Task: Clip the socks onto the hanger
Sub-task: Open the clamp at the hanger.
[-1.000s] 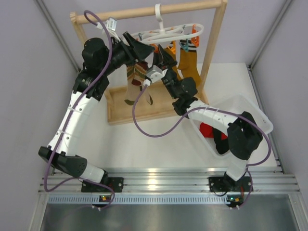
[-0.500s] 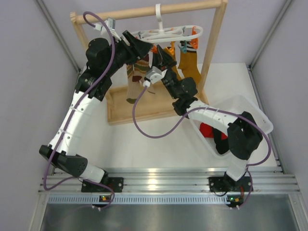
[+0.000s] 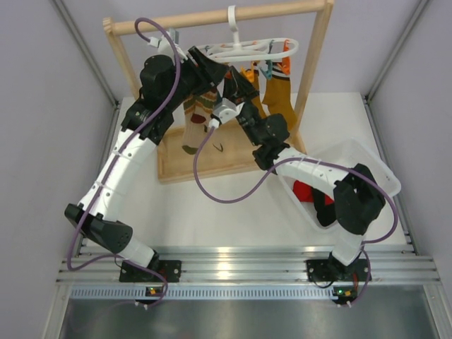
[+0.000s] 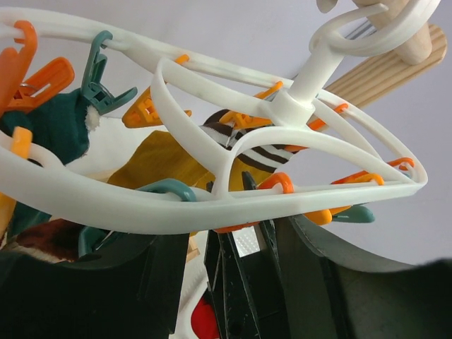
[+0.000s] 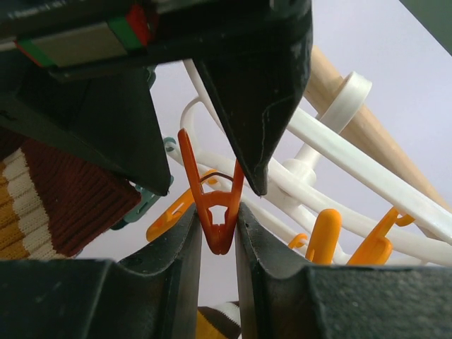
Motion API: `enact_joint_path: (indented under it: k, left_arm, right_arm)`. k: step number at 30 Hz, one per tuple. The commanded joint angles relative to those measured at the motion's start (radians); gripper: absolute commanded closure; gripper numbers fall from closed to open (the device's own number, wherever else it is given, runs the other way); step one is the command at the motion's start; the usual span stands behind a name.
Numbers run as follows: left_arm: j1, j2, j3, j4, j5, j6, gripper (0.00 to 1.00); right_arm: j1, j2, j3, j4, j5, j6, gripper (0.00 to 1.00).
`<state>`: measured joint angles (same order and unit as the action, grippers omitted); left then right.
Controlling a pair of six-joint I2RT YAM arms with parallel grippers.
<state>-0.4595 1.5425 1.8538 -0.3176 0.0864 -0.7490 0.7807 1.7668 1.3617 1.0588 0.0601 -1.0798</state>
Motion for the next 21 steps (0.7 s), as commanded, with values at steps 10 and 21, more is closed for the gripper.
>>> enact_joint_path:
  k: [10, 21]
  left_arm:
    - [-0.001, -0.004, 0.038, 0.095, -0.076, -0.09, 0.46]
    - [-0.001, -0.004, 0.039, 0.104, -0.131, -0.104, 0.57]
  right_arm:
    - [0.031, -0.049, 0.002, 0.096, 0.035, -0.043, 1.0]
    - [0.037, -0.053, -0.016, 0.107, 0.047, -0.057, 1.0]
